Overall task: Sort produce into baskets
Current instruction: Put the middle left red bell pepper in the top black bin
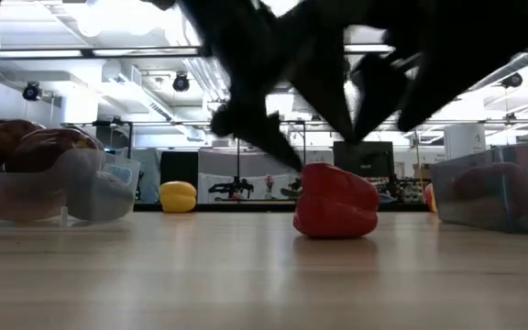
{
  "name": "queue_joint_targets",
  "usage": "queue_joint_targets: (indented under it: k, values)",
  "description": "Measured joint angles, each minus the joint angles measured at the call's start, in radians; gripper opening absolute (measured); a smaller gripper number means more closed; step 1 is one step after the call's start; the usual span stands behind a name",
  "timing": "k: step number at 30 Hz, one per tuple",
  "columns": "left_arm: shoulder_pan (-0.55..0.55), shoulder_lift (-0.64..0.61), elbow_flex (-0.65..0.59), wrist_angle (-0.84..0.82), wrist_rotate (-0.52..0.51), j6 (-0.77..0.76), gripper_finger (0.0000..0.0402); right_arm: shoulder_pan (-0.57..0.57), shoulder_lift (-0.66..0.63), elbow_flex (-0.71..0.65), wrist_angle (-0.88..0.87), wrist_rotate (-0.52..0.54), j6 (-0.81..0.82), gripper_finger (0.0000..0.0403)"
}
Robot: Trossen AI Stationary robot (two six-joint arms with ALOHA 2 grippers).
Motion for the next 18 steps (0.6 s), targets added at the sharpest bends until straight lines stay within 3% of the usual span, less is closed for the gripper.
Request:
queue_joint_targets:
  k: [4, 13, 18]
  values:
    - [-0.02, -0.096, 0.001, -0.061, -0.001, 0.03, 0.034, -0.035, 0.058, 0.0, 0.095, 0.027, -0.011, 0.04]
    - [-0.116, -0.293, 0.0, -0.645, -0.148, -0.055, 0.0341, -0.072, 0.19, 0.0, 0.172, 0.03, 0.086, 0.04]
    - [-0.172, -0.324, 0.0, -0.793, -0.253, -0.141, 0.0341, -0.071, 0.221, 0.0, 0.222, 0.031, 0.151, 0.0373]
